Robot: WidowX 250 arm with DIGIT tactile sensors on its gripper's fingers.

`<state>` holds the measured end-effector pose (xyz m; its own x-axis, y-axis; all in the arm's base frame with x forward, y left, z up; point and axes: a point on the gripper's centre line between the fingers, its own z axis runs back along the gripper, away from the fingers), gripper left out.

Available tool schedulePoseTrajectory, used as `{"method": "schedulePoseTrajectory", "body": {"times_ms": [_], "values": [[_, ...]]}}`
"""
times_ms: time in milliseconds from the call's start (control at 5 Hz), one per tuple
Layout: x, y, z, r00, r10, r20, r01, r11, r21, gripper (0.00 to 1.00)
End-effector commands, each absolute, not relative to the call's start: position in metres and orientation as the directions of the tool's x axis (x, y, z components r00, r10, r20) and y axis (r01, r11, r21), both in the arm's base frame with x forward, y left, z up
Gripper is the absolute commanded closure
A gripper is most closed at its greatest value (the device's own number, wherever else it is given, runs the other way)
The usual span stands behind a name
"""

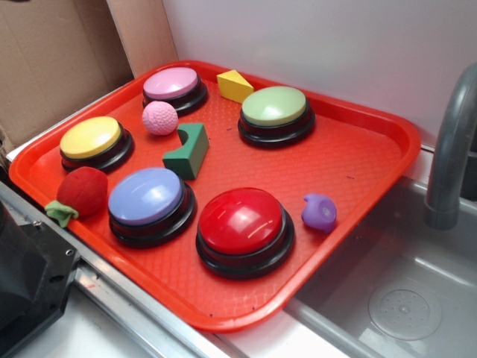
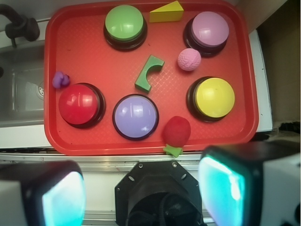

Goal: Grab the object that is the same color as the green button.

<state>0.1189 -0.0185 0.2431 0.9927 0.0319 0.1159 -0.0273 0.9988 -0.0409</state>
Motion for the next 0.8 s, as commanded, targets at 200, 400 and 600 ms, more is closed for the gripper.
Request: {"method": "schedulePoseTrajectory", "body": {"times_ms": [200,400,600], "values": [[0.136,-0.013,0.231,0.986,0.138,0.093,-0.133,0.989,-0.057,0.00],[0.154,-0.014,0.205,0.947,0.294,0.126,-0.287,0.955,-0.070,0.00],[0.174,-0.013,0.178,0.900,0.406,0.155,-0.401,0.914,-0.066,0.00]]}}
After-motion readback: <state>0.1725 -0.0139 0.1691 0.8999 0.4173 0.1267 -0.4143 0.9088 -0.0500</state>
